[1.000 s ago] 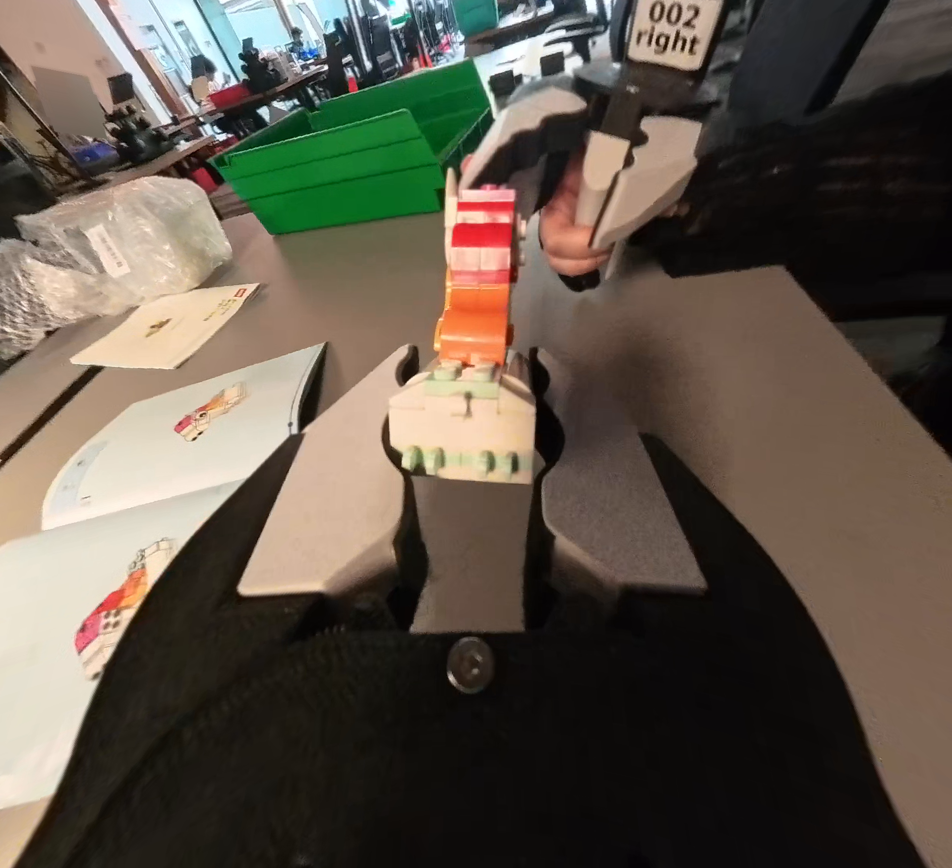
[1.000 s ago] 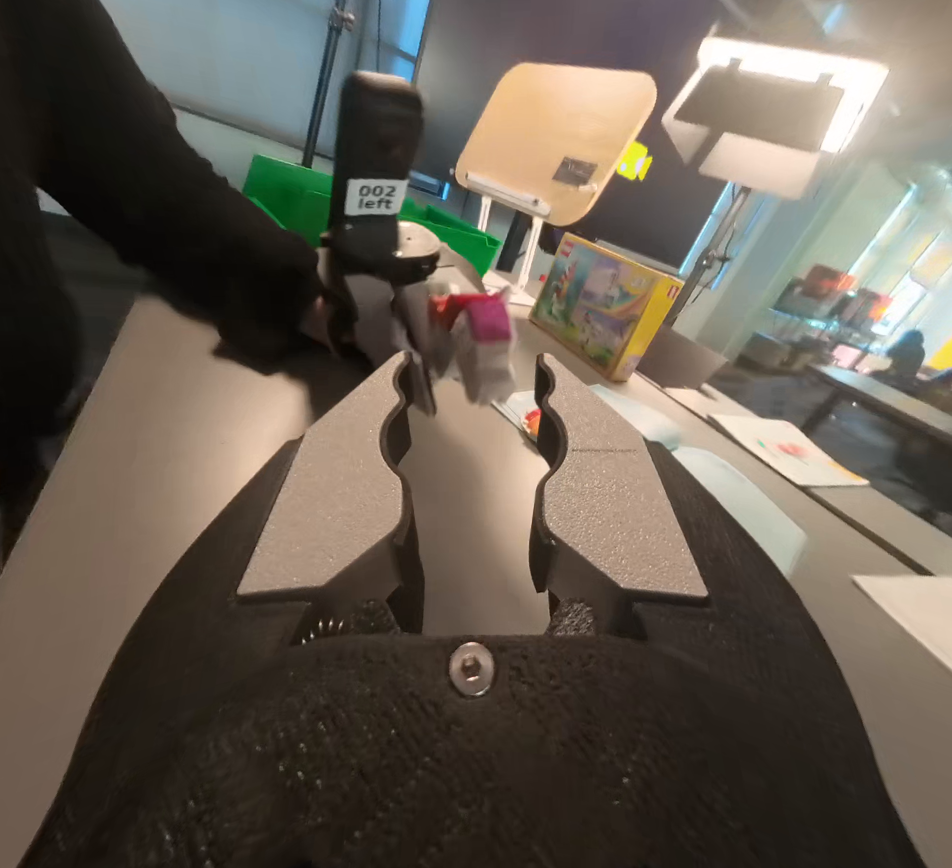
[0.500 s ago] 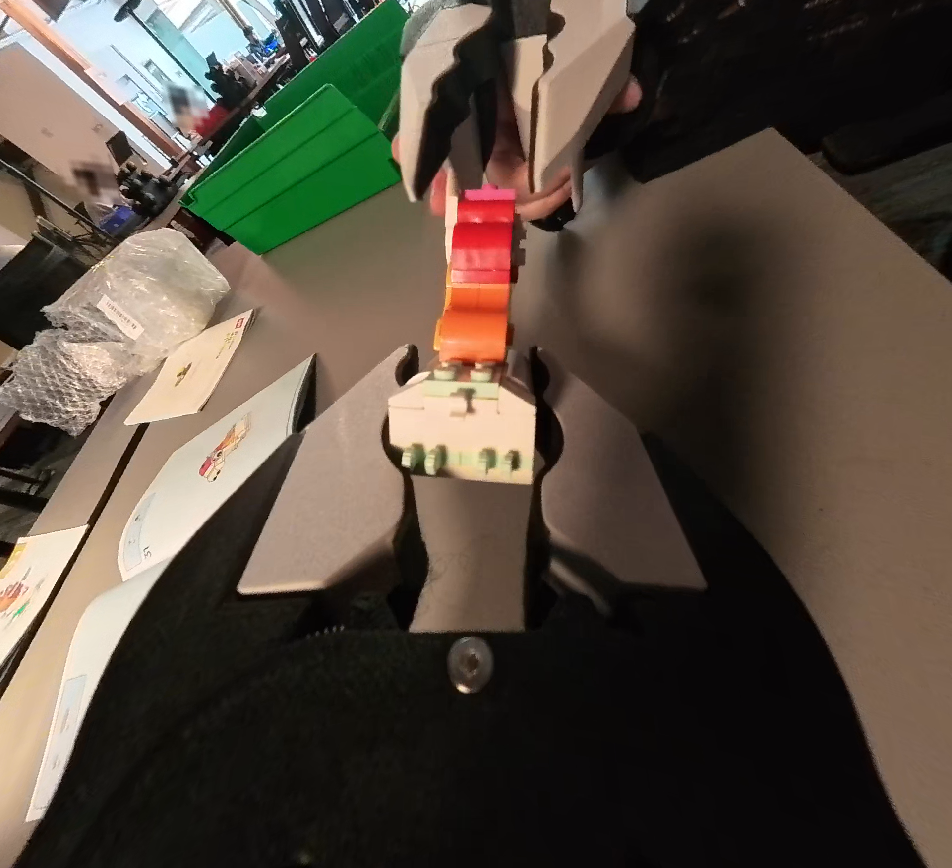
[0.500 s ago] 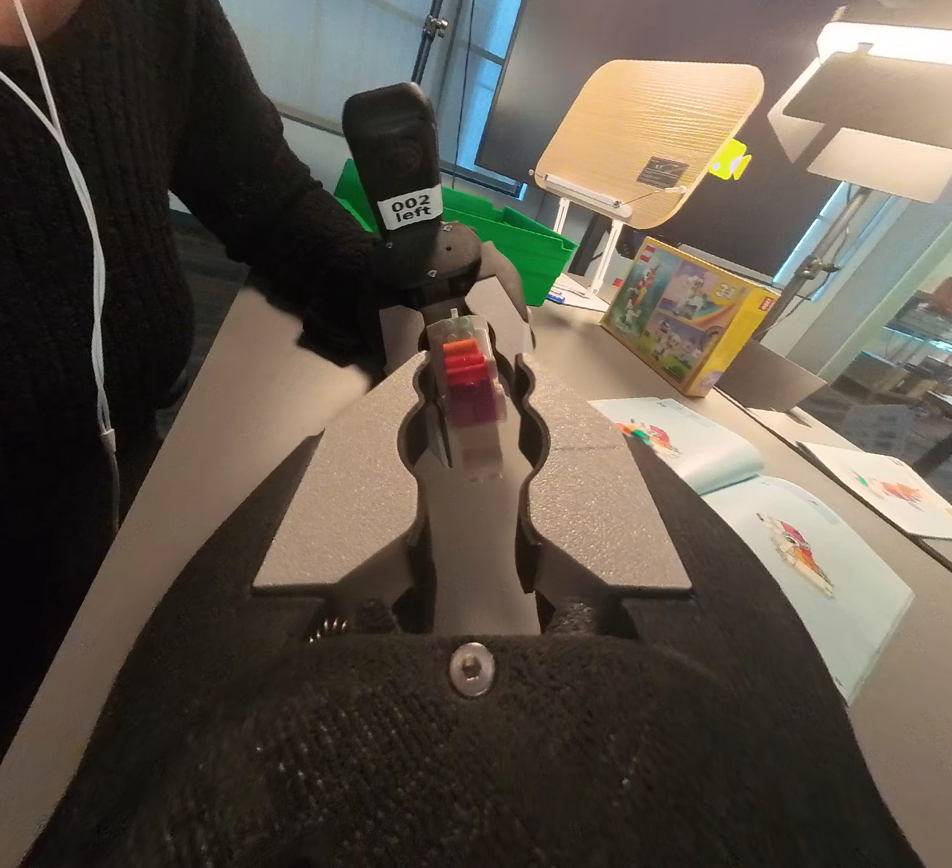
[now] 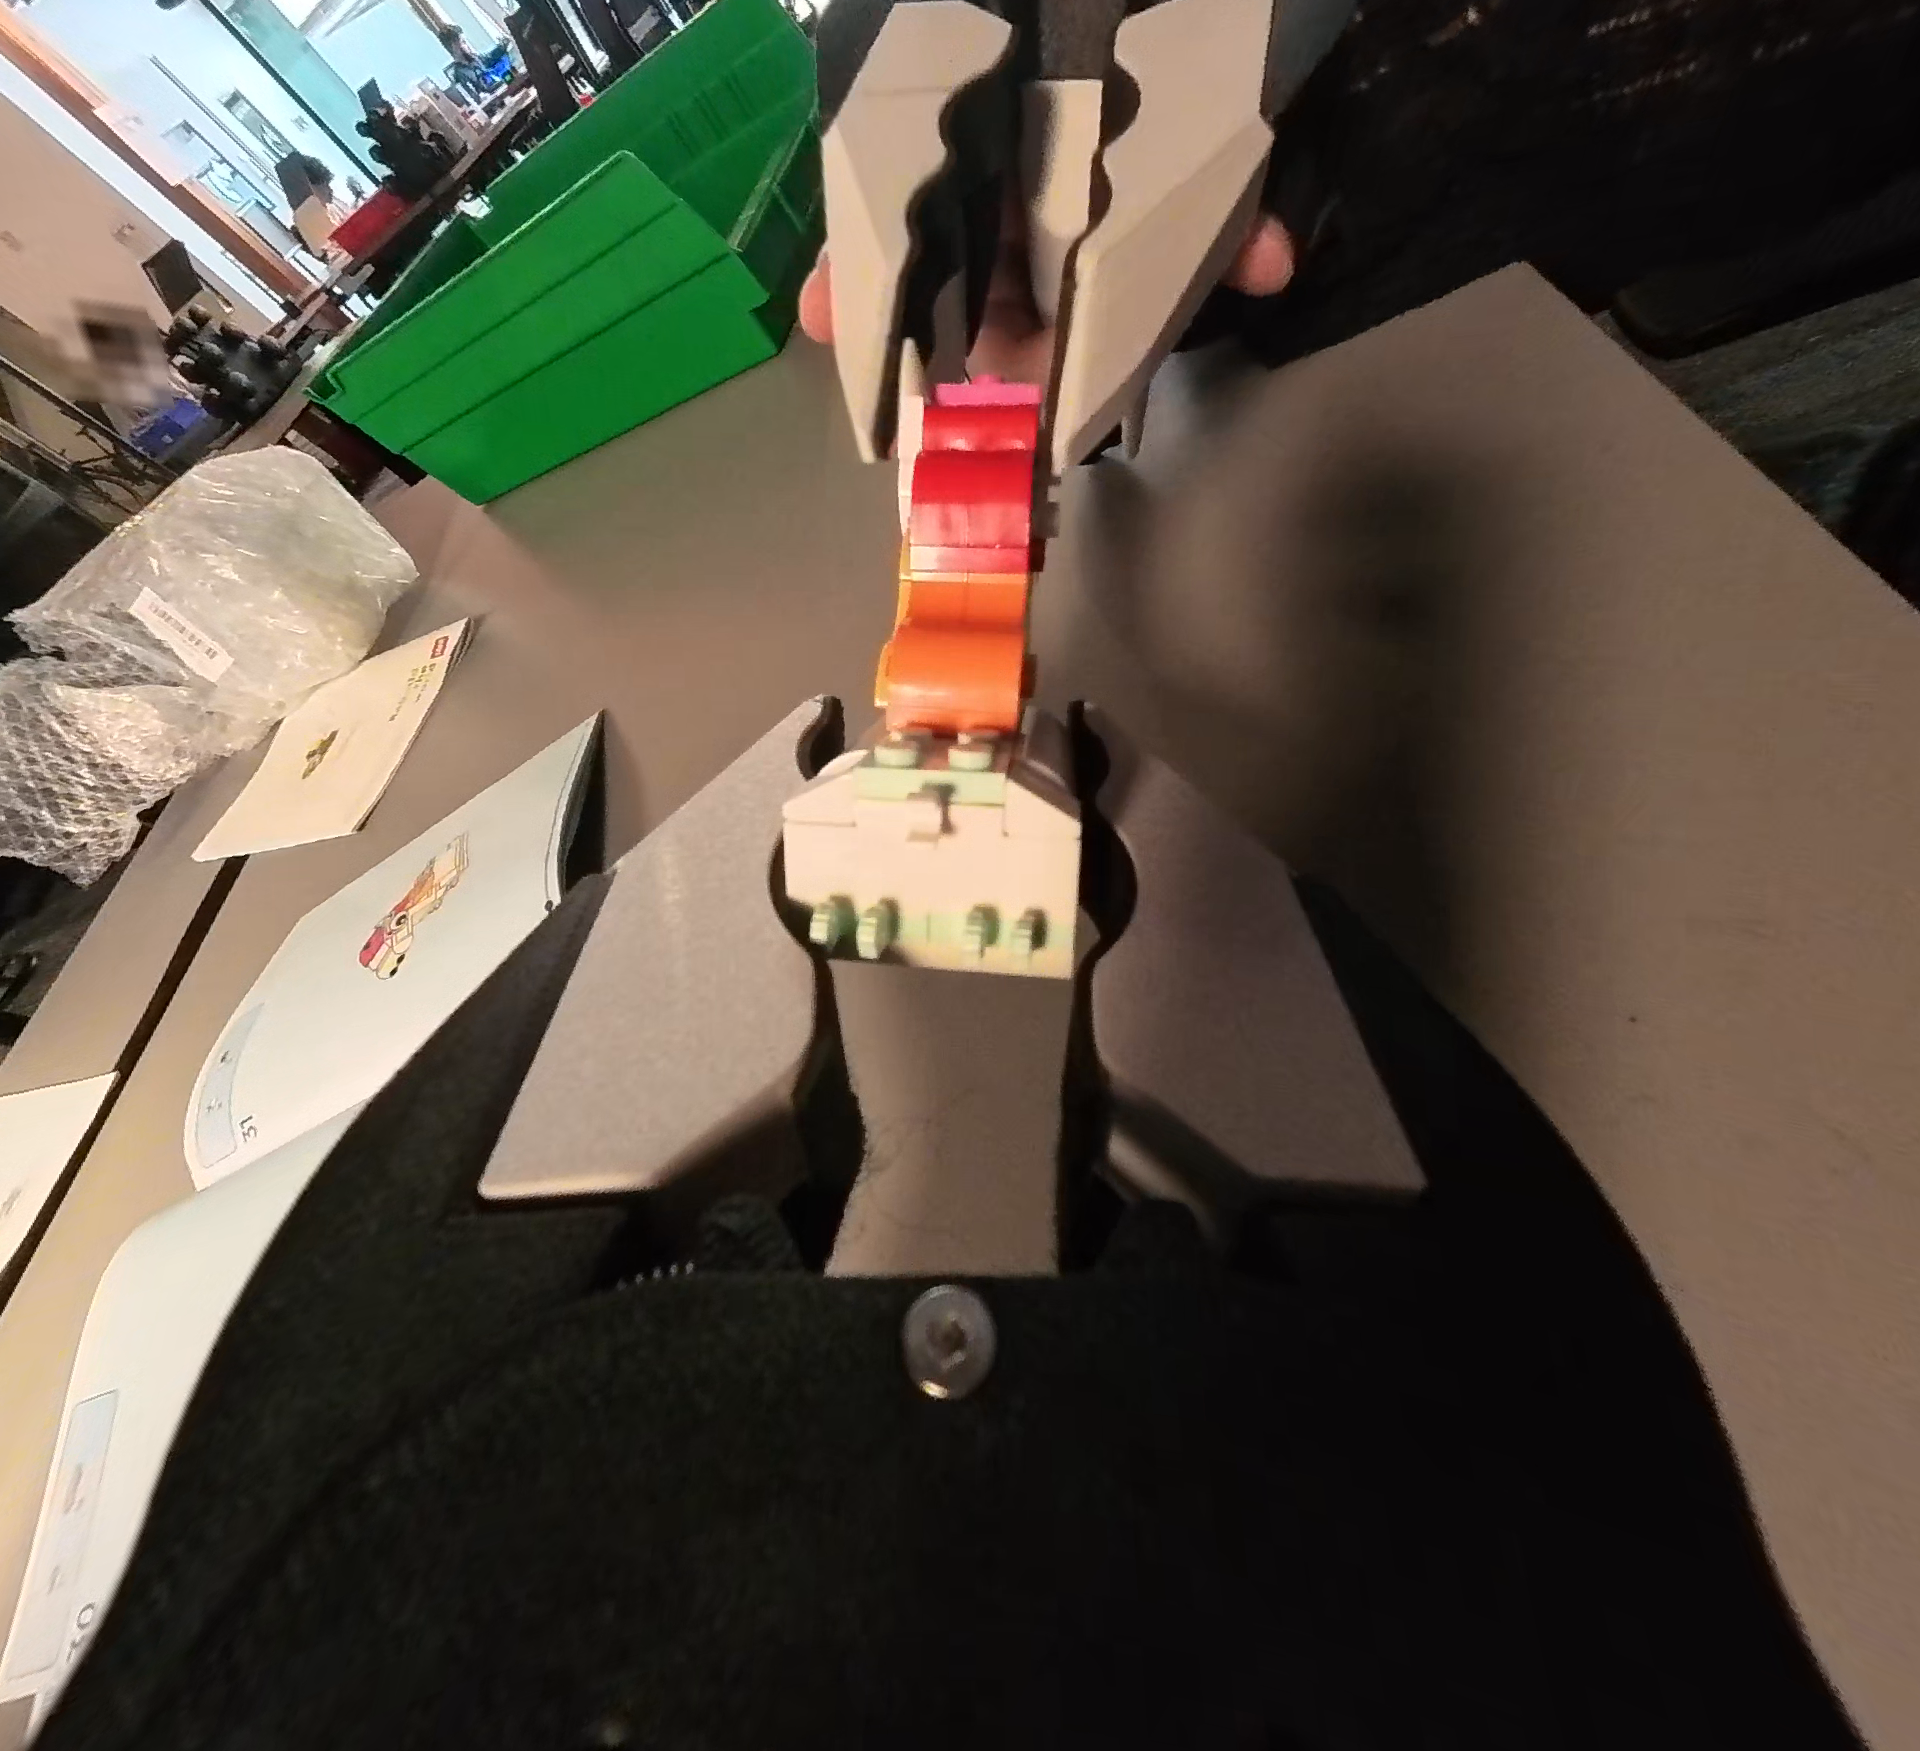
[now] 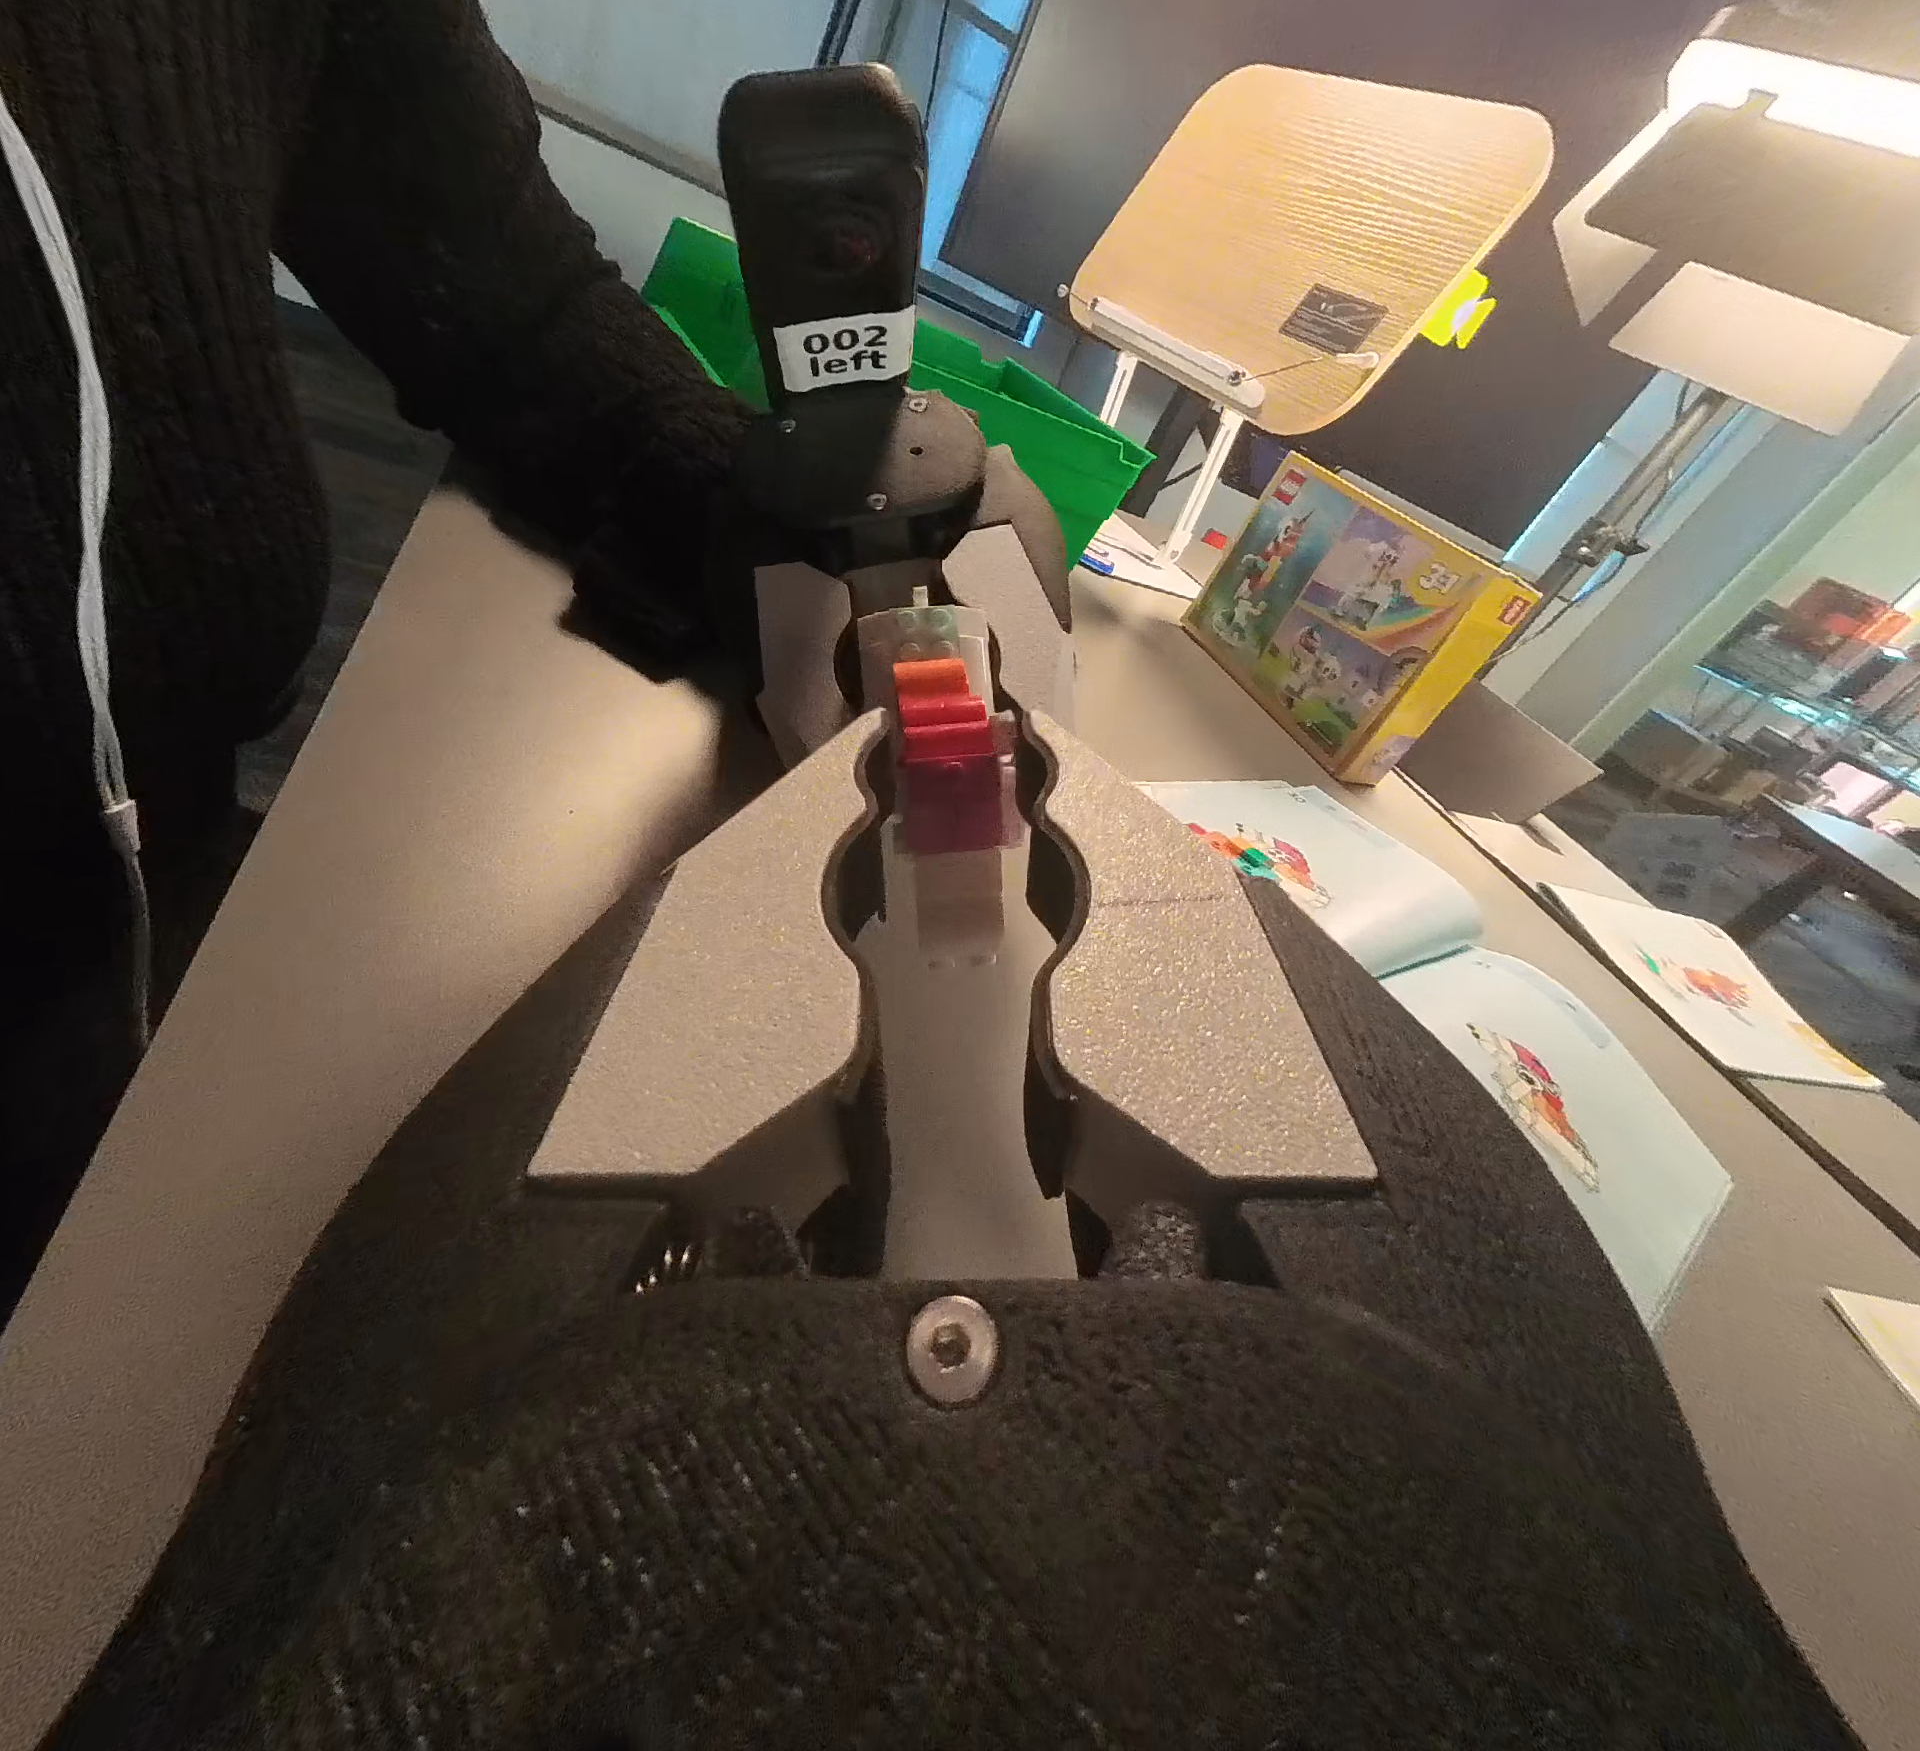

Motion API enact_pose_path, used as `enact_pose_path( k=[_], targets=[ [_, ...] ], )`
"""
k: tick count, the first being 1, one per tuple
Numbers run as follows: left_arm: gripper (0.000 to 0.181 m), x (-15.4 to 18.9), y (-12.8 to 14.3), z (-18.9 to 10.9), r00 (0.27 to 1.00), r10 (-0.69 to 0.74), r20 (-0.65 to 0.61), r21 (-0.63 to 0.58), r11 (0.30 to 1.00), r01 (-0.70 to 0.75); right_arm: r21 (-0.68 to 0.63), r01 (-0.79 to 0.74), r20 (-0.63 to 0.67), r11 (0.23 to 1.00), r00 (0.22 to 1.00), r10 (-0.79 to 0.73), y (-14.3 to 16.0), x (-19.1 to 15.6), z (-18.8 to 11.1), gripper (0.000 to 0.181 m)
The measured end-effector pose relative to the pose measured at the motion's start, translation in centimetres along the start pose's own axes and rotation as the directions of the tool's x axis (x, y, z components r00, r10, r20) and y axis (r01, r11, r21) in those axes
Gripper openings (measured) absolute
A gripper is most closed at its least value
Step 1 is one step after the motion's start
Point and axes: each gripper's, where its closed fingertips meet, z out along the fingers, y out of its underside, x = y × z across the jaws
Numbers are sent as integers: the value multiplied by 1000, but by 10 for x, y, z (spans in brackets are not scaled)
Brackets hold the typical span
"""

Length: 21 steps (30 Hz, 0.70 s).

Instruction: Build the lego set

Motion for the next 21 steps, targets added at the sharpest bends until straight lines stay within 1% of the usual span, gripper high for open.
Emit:
enact_pose_path(
  k=[8, 10, 12, 15, 18, 21],
  targets=[
    [42, 2, -1, 0, 1000, 6, -9, 4, 1000, -6, -2, 1, 13, 1000, 1000, -1, 1, -2, -1, 19],
    [42, 1, -1, 0, 1000, 2, -9, 8, 1000, -2, -5, -4, -1, 1000, 1000, 4, 1, 0, 0, 19],
    [42, 1, -2, -1, 1000, -7, -14, 17, 1000, 8, 1, -30, -19, 1000, 999, 30, 0, 3, 0, 27],
    [42, 0, -5, -3, 1000, -21, -16, 37, 999, 21, 21, -91, -1, 996, 996, 91, -3, 4, -3, 34],
    [42, -1, -7, -5, 999, -28, -15, 60, 998, 29, 37, -133, 34, 990, 991, 132, -5, 2, -4, 37],
    [42, 0, -9, -6, 999, -30, -26, 70, 997, 32, 19, -121, 46, 993, 992, 120, -3, -1, -2, 39]
  ],
)
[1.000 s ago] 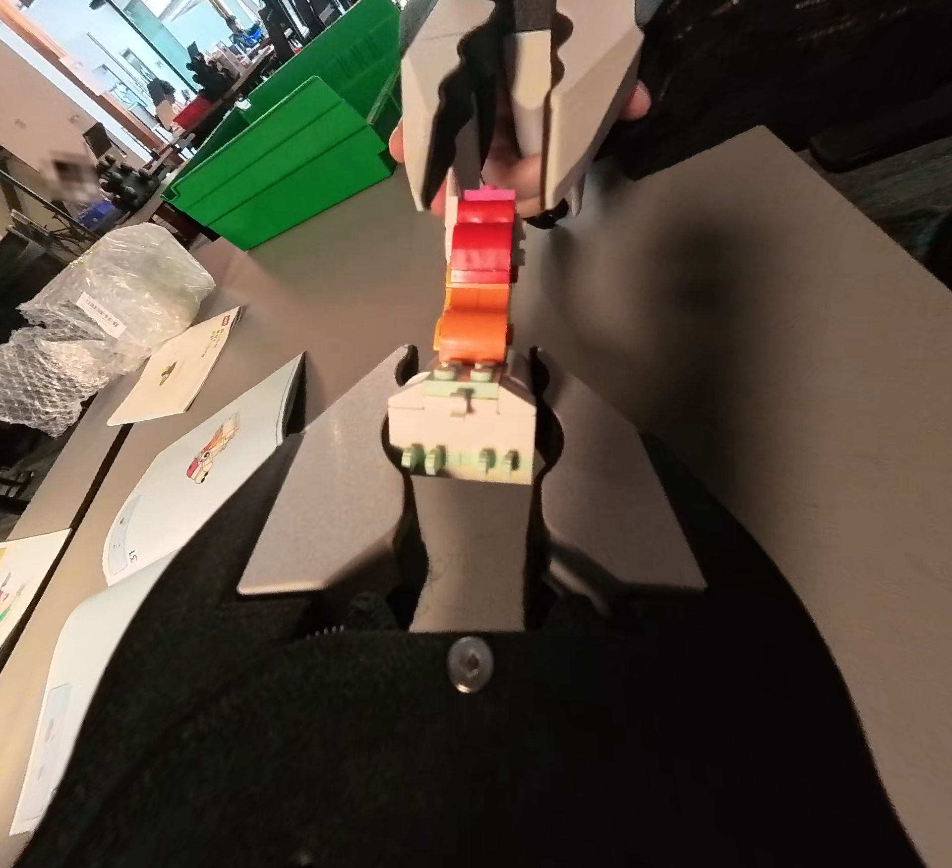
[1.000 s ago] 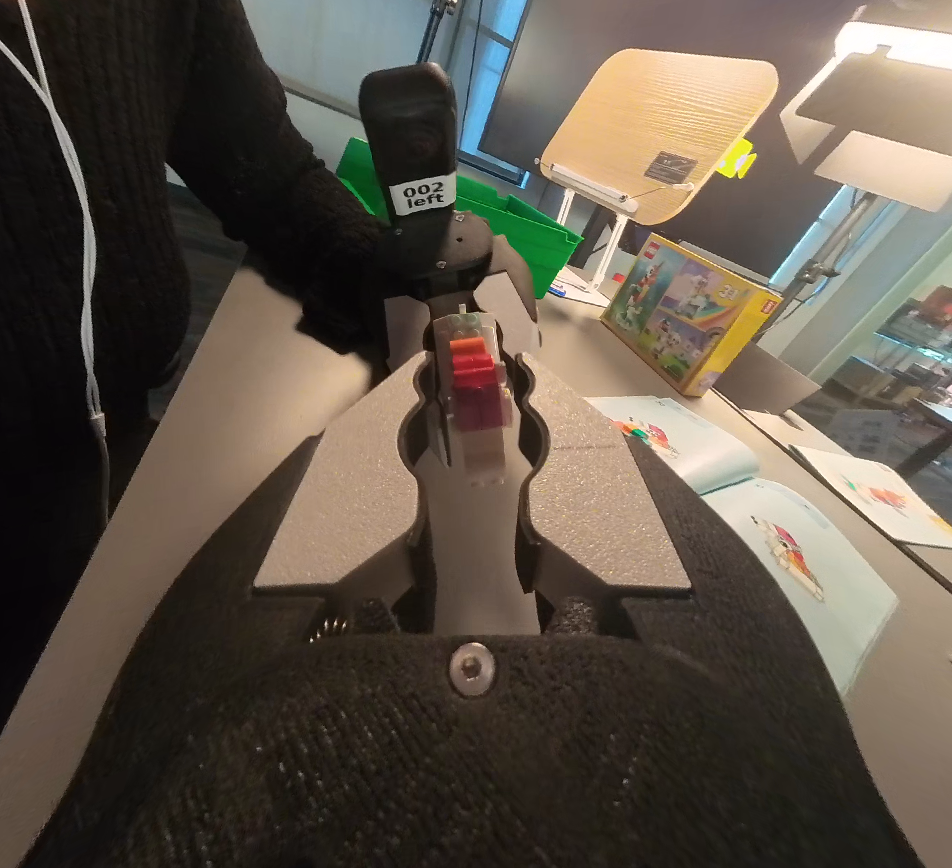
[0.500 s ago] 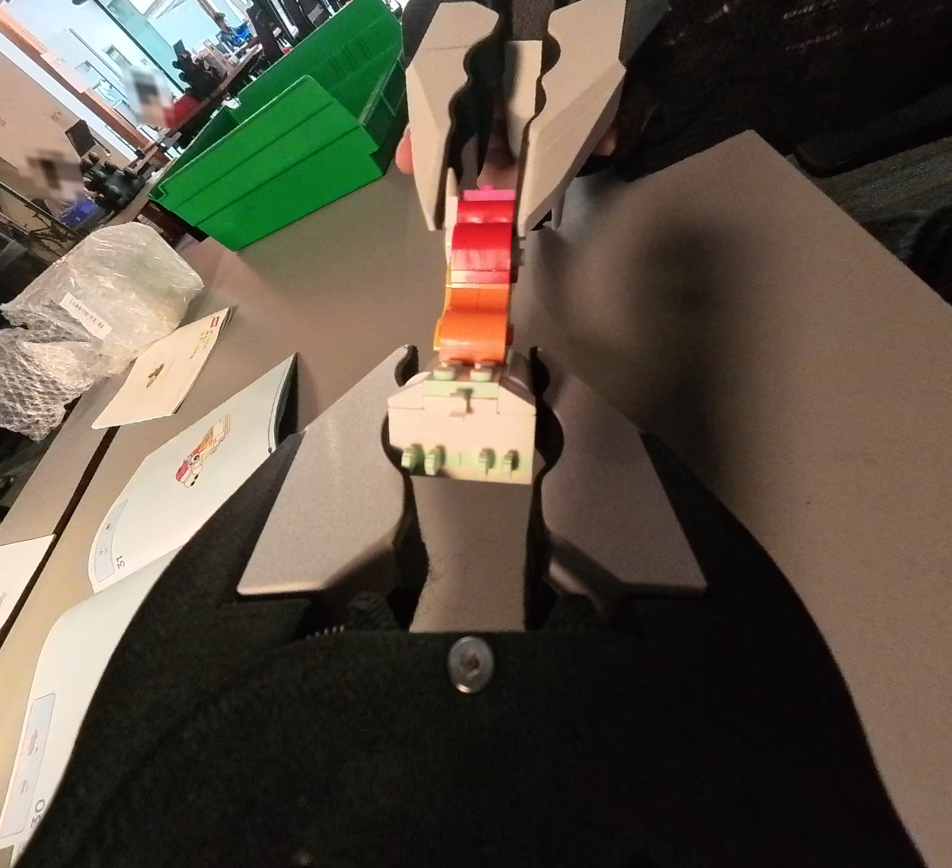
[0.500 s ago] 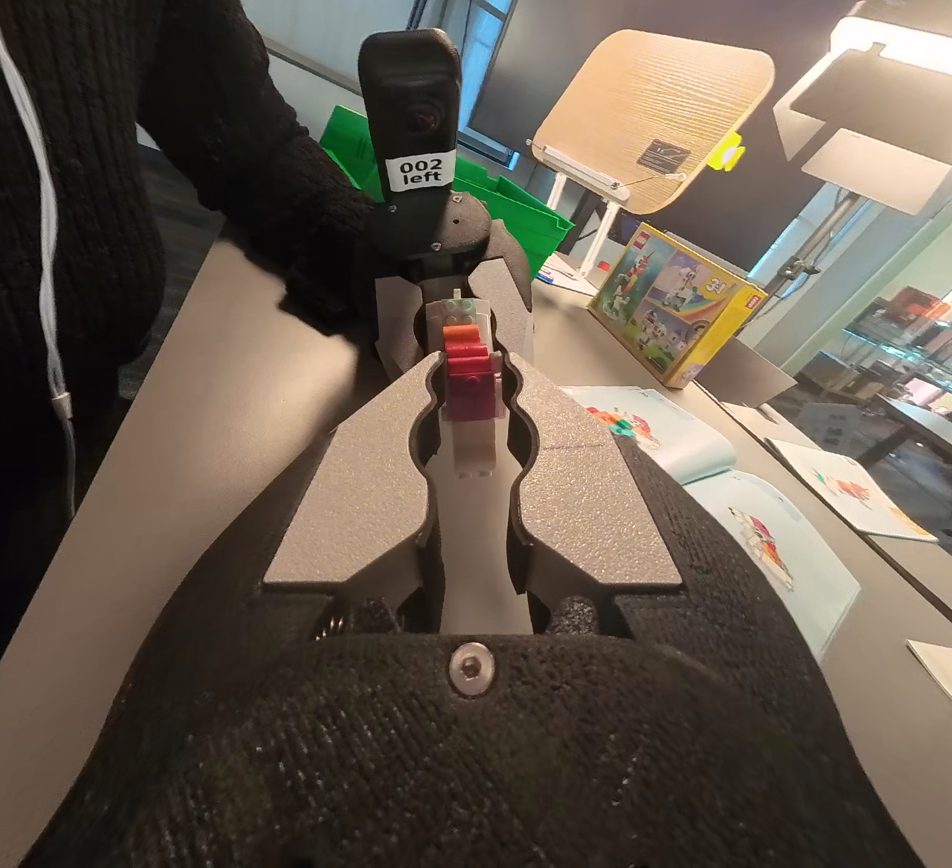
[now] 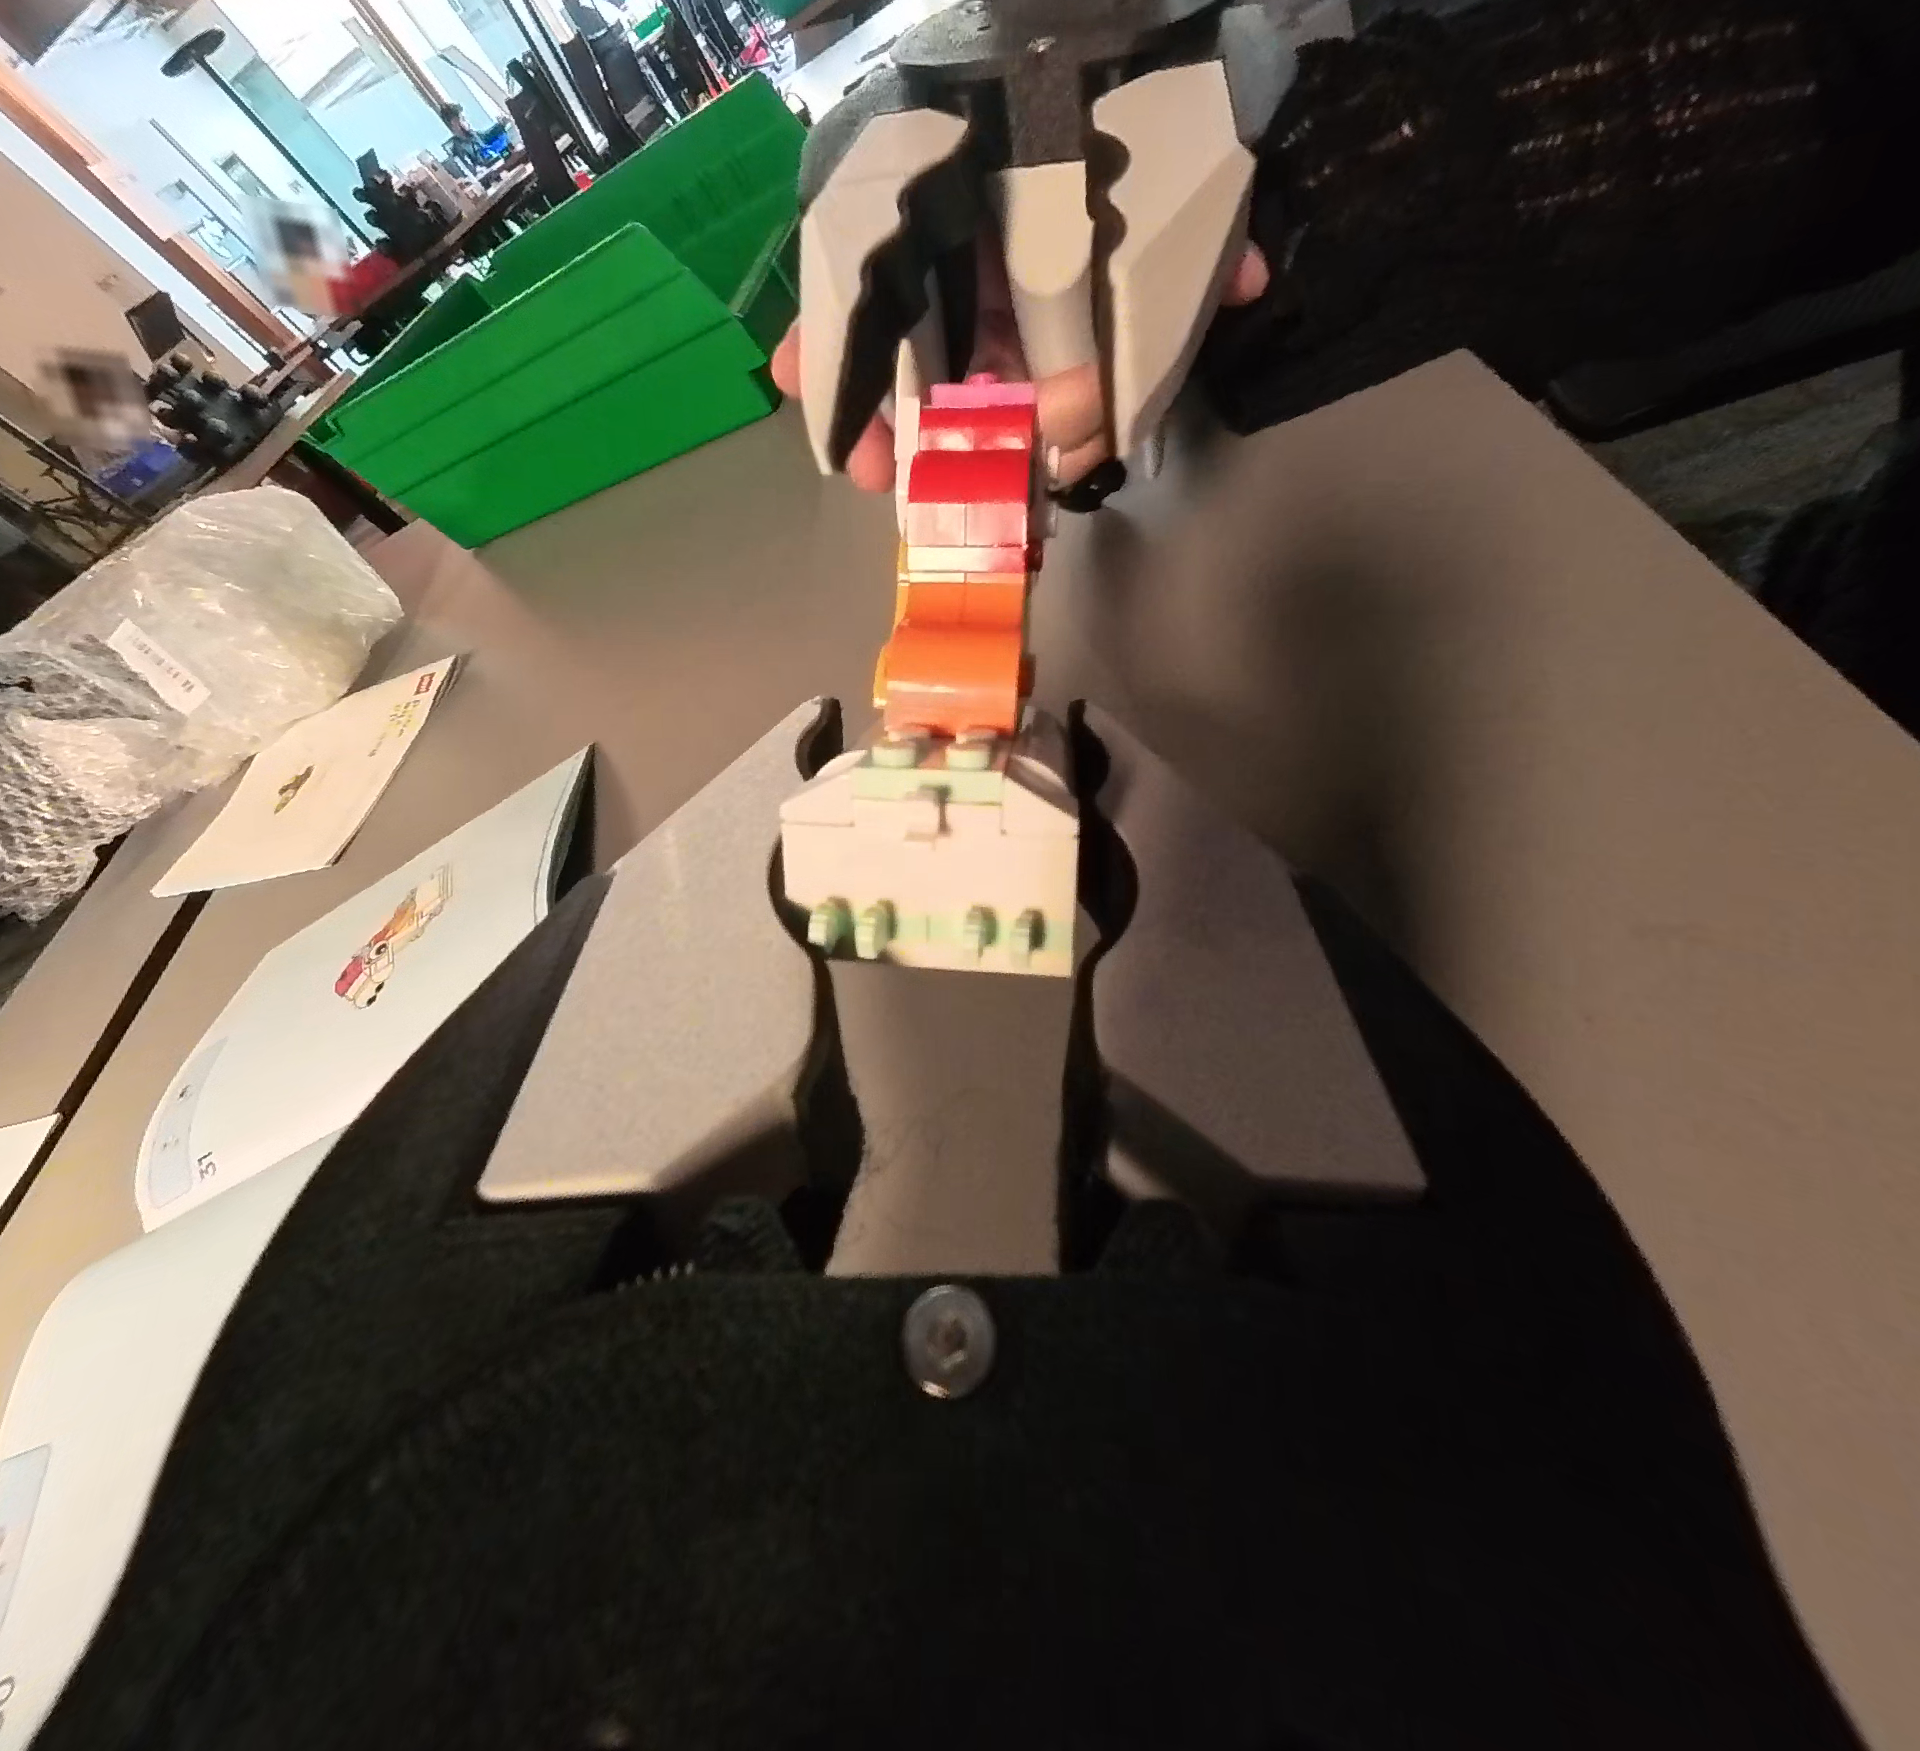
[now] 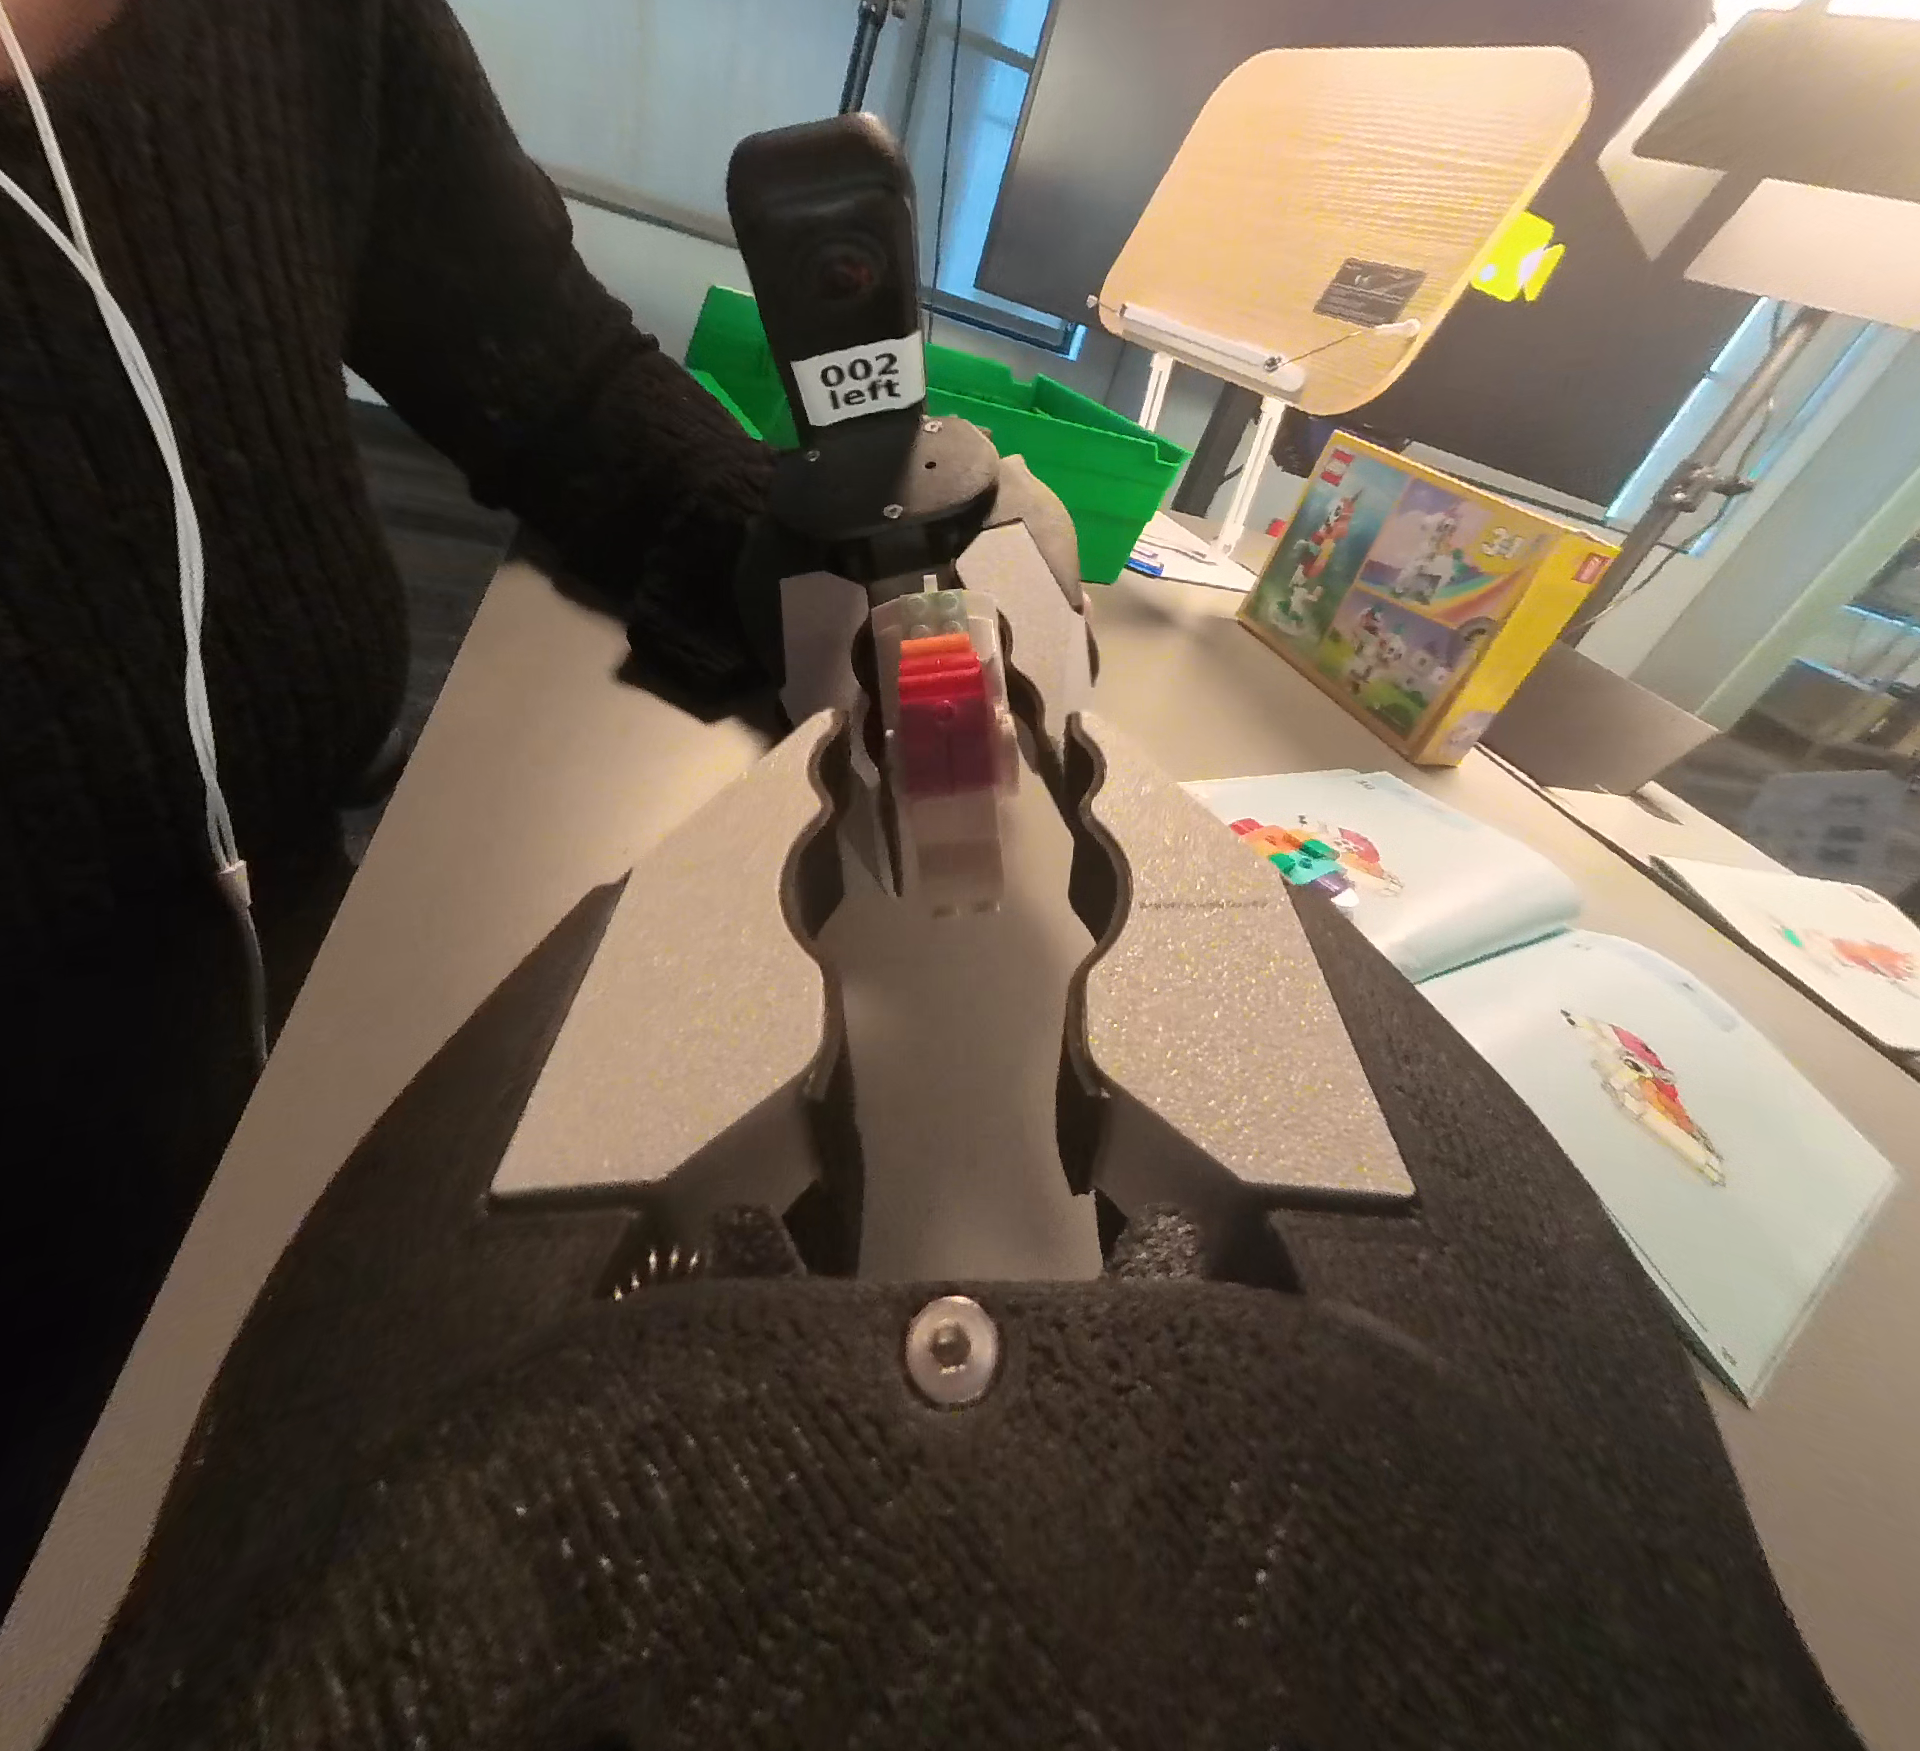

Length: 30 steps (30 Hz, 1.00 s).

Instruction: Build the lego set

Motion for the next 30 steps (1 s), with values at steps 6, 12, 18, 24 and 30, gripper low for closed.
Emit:
enact_pose_path(
  k=[6, 12, 18, 24, 30],
  targets=[
    [43, 4, -3, 0, 1000, 12, -17, 18, 1000, -11, -41, 52, 8, 998, 999, -52, 5, -5, 3, 32],
    [44, 6, -4, 0, 999, 39, -15, 17, 999, -39, -65, 76, 23, 995, 997, -75, 7, -10, 5, 24],
    [50, 3, -8, -1, 994, 96, 44, 48, 994, -98, -45, 32, 24, 998, 999, -31, 5, -6, 5, 24],
    [73, -13, 0, 1, 981, 126, 148, -17, 992, -125, -60, 18, -73, 998, 997, -22, 7, 16, 2, 24],
    [74, -40, 0, -9, 959, 58, 276, -1, 998, -60, -241, -73, -295, 968, 956, -1, 35, 58, -14, 24]
  ],
)
